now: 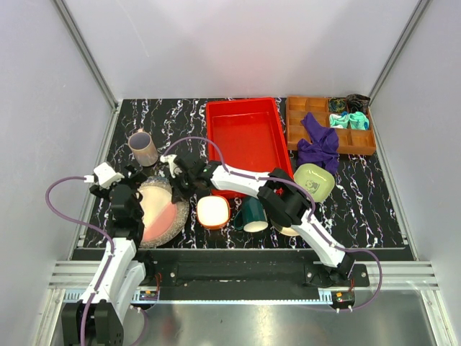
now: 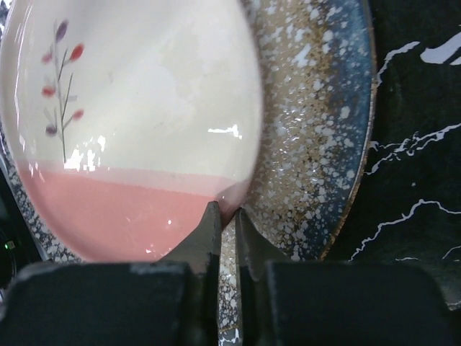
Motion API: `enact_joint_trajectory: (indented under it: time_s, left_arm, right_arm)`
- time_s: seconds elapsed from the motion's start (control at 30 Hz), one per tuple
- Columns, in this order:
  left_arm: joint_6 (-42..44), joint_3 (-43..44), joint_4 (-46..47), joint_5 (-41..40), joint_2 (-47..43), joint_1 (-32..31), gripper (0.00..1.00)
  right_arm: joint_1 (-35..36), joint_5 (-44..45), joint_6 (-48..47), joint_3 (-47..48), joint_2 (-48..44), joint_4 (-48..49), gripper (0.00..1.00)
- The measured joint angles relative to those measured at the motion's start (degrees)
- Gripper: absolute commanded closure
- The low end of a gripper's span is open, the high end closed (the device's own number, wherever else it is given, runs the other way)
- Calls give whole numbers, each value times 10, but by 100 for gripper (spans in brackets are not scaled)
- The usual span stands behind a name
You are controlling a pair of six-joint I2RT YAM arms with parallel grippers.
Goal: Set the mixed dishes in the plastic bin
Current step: Move the plate to the center of the board.
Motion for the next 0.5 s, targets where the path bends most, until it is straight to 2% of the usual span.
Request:
enact_joint_trajectory:
  time_s: [0.5]
  left_arm:
    - [0, 0, 0, 1, 1, 0, 1]
  right_arm:
    - [-37, 10, 25, -11, -1, 42, 100]
